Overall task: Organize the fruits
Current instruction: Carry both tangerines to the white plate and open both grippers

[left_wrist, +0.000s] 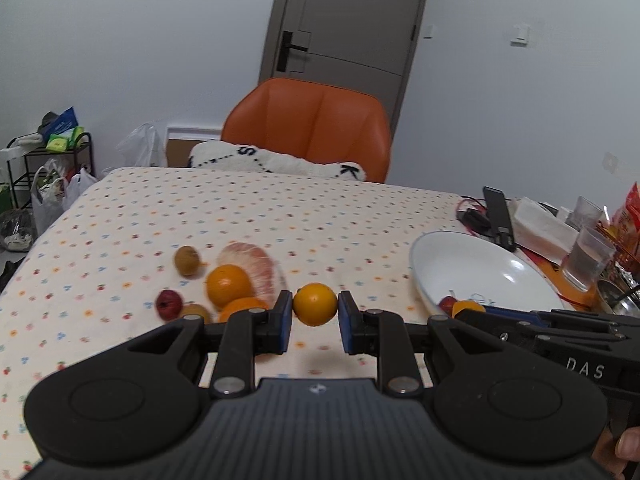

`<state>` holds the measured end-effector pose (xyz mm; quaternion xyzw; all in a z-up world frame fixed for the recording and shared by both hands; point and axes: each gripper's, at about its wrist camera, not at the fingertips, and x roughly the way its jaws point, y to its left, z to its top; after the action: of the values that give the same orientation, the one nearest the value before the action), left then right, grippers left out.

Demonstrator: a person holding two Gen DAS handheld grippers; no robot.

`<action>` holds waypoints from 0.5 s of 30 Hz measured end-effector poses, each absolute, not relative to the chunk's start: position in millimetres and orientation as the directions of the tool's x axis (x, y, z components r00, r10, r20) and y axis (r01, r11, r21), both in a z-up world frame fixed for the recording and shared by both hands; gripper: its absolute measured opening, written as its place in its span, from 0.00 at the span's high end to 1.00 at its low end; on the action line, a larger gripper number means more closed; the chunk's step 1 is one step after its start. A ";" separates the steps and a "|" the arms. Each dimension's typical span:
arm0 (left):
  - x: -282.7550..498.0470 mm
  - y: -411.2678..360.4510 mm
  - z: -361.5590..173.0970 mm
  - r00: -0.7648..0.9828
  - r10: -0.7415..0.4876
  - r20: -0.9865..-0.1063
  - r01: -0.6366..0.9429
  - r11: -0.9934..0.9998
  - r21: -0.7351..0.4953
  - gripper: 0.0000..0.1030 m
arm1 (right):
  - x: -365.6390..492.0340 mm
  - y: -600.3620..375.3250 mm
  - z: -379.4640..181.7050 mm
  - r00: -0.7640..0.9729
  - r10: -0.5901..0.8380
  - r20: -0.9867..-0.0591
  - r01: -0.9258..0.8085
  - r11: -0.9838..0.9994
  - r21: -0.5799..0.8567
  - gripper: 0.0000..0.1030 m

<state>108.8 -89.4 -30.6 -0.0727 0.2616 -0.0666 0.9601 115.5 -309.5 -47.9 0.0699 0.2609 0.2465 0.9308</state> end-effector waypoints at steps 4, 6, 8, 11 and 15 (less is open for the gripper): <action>111.5 -105.1 -29.9 0.849 -0.192 -0.493 0.123 0.978 -0.170 0.78 | 114.8 -327.9 -49.6 0.763 0.467 -0.447 -0.385 0.884 0.265 0.79; 113.2 -113.0 -29.9 0.845 -0.205 -0.494 0.139 0.976 -0.168 0.78 | 113.8 -337.0 -50.2 0.773 0.451 -0.446 -0.366 0.891 0.268 0.79; 114.9 -120.2 -30.2 0.842 -0.216 -0.495 0.153 0.974 -0.165 0.78 | 113.7 -345.7 -51.2 0.781 0.439 -0.445 -0.348 0.897 0.273 0.79; 117.1 -131.3 -30.2 0.838 -0.231 -0.494 0.173 0.972 -0.161 0.78 | 113.1 -356.9 -53.6 0.790 0.421 -0.445 -0.324 0.904 0.279 0.79; 120.6 -143.7 -31.3 0.831 -0.246 -0.498 0.194 0.969 -0.156 0.78 | 112.7 -370.1 -55.6 0.801 0.401 -0.444 -0.298 0.911 0.285 0.79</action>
<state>120.6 -143.7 -31.3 -0.0494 0.2665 -0.1151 0.9557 112.7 -370.1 -55.6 0.1009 0.2550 0.1854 0.9436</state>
